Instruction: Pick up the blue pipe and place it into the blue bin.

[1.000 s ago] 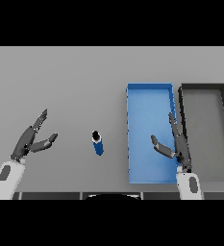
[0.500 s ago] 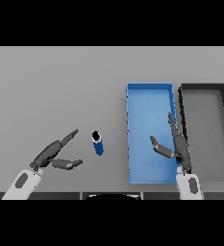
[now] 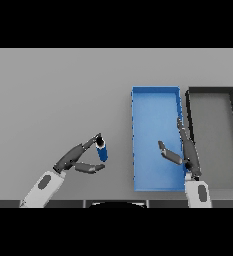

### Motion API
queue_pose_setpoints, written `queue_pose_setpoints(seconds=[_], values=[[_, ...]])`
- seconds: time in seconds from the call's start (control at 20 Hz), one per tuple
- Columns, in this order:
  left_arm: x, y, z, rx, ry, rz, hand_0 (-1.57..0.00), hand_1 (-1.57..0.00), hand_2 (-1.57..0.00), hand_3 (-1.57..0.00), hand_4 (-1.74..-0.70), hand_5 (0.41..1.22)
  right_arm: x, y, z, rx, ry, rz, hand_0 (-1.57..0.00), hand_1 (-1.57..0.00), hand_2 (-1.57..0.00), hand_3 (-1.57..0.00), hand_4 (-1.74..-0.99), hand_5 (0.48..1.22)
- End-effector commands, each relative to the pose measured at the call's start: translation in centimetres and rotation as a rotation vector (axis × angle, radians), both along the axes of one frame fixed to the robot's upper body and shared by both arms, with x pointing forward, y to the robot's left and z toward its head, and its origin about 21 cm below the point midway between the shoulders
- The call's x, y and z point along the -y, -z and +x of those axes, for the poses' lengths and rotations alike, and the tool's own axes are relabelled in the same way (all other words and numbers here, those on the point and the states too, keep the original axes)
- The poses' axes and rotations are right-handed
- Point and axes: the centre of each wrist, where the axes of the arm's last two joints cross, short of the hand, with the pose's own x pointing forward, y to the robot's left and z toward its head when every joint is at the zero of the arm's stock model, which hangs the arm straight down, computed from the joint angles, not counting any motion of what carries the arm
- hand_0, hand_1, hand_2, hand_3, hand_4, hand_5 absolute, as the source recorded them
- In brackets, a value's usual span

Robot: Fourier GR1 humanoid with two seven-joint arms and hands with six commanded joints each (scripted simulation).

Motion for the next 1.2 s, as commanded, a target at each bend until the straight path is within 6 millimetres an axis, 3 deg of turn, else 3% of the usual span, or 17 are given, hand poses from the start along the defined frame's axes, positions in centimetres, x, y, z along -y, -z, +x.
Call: queue_pose_setpoints(seconds=[0.0, 0.3, 0.4, 0.55, 0.65, 0.7, 0.75, 0.85, 0.95, 1.15], values=[[0.8, 0.2, 0.3, 0.004, 0.005, -0.004, 0.0, 0.0, 0.0, 0.0, -1.14, 0.46, -0.2, 0.2, -0.2, -0.005, -0.004, 0.006, 0.0, 0.0, 0.0, 0.0, -1.205, 0.625], [3.3, 1.2, 1.3, 0.016, -0.002, 0.058, 0.0, 0.0, 0.0, 0.0, -1.05, 0.418, 0.5, 0.5, -0.2, 0.011, -0.004, 0.003, 0.0, 0.0, 0.0, 0.0, -1.221, 0.645], [4.0, 1.7, 1.3, 0.001, 0.015, 0.003, 0.0, 0.0, 0.0, 0.0, -1.08, 0.428, 0.0, 0.4, -0.2, 0.012, -0.004, -0.007, 0.0, 0.0, 0.0, 0.0, -1.207, 0.646], [4.9, 2.1, 1.5, -0.007, 0.014, -0.053, 0.0, 0.0, -0.05, -0.04, -1.14, 0.502, 0.4, 0.7, -0.7, 0.016, -0.001, -0.01, 0.0, 0.0, 0.0, 0.0, -1.21, 0.653], [5.3, 2.5, 1.7, -0.032, 0.004, -0.112, -0.01, -0.16, -0.31, -0.28, -1.24, 0.613, 0.6, 0.7, -0.4, 0.008, -0.001, -0.005, 0.0, 0.0, 0.0, 0.0, -1.217, 0.655], [5.3, 2.4, 1.8, -0.039, -0.006, -0.148, -0.12, -0.32, -0.49, -0.53, -1.28, 0.735, 0.8, 0.5, -0.6, 0.018, 0.0, -0.009, 0.0, 0.0, 0.0, 0.0, -1.22, 0.656], [5.5, 2.5, 1.7, -0.037, -0.008, -0.169, -0.36, -0.55, -0.69, -0.74, -1.37, 0.832, 0.6, 0.4, -0.2, 0.012, -0.005, -0.005, 0.0, 0.0, 0.0, 0.0, -1.22, 0.656], [6.2, 2.5, 1.4, -0.034, 0.002, -0.182, -0.8, -0.92, -1.01, -1.03, -1.5, 0.972, 0.7, 0.7, -0.3, 0.006, -0.009, -0.002, 0.0, 0.0, 0.0, 0.0, -1.224, 0.658], [6.2, 2.3, 0.7, -0.015, 0.01, -0.2, -1.07, -1.15, -1.21, -1.19, -1.58, 1.062, 0.3, 0.5, 0.0, 0.008, -0.011, 0.014, 0.0, 0.0, 0.0, 0.0, -1.233, 0.66], [7.2, 2.0, 0.7, 0.033, 0.007, -0.189, -1.37, -1.4, -1.42, -1.42, -1.5, 1.156, 0.2, 0.6, 0.1, -0.006, -0.011, 0.012, 0.0, 0.0, 0.0, 0.0, -1.221, 0.638]])
